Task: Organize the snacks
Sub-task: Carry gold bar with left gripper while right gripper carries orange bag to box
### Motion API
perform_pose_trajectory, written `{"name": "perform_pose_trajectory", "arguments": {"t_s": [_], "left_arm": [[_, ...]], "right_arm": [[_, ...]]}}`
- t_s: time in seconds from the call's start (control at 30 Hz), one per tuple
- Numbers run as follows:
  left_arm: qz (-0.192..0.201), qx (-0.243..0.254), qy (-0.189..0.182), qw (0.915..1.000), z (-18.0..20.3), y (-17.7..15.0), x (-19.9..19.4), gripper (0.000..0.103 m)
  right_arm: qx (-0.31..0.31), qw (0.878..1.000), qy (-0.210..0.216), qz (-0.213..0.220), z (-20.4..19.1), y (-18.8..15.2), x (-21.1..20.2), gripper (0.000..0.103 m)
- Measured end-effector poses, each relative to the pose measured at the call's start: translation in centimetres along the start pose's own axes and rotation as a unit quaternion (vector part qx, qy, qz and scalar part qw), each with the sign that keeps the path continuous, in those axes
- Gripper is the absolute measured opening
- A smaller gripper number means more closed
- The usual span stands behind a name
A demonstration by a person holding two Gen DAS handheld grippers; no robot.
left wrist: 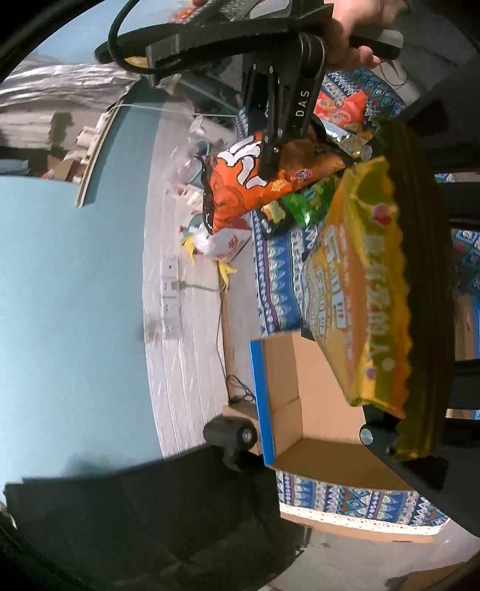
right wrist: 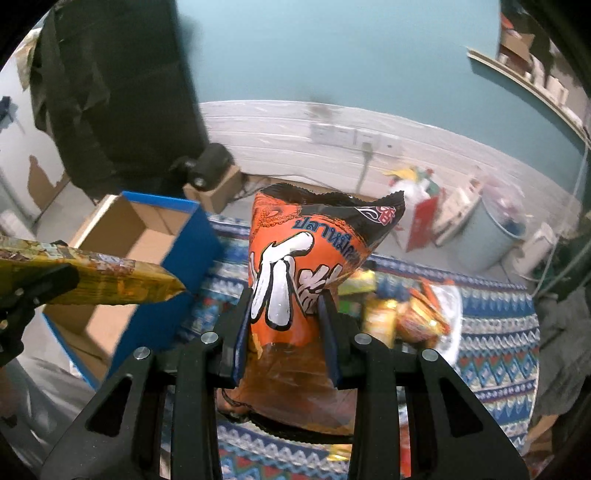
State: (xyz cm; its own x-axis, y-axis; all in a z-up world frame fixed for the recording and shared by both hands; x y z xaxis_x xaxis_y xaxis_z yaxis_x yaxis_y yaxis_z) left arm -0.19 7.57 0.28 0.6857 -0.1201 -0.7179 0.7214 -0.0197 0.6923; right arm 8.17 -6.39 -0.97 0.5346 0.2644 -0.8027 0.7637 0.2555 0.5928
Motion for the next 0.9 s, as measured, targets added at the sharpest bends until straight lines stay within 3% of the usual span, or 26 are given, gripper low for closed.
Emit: {"name": "perform_pose_trajectory", "arguments": {"t_s": [0.4,0.9], "left_arm": [[-0.007,-0.058,0.039,0.9975,-7.3,-1.3,0.0,0.032],[-0.054,-0.109,0.085,0.9889,-13.3,-4.0,2.6,0.032]], "right_arm": [[-0.034,0.998,0.056,-0.014,-7.9,3.8,3.9,0.032],[-0.065,0.991,0.096,-0.06,-15.6,4.9,9.5,0.032]]}}
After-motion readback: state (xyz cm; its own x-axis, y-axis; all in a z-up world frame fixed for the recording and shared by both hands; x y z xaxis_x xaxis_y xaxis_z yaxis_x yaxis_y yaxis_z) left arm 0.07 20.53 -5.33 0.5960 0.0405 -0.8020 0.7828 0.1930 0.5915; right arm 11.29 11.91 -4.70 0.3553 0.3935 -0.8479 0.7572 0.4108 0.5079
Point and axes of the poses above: each gripper's, at about its wrist camera, not at the fingertips, and x roughly the way its jaws point, z to its right, y to its top, the point moved 1 cm from there along x, roughly the way its jaws point, and after that the axes turned 2 degrees about -x, right-handed, at the moved point
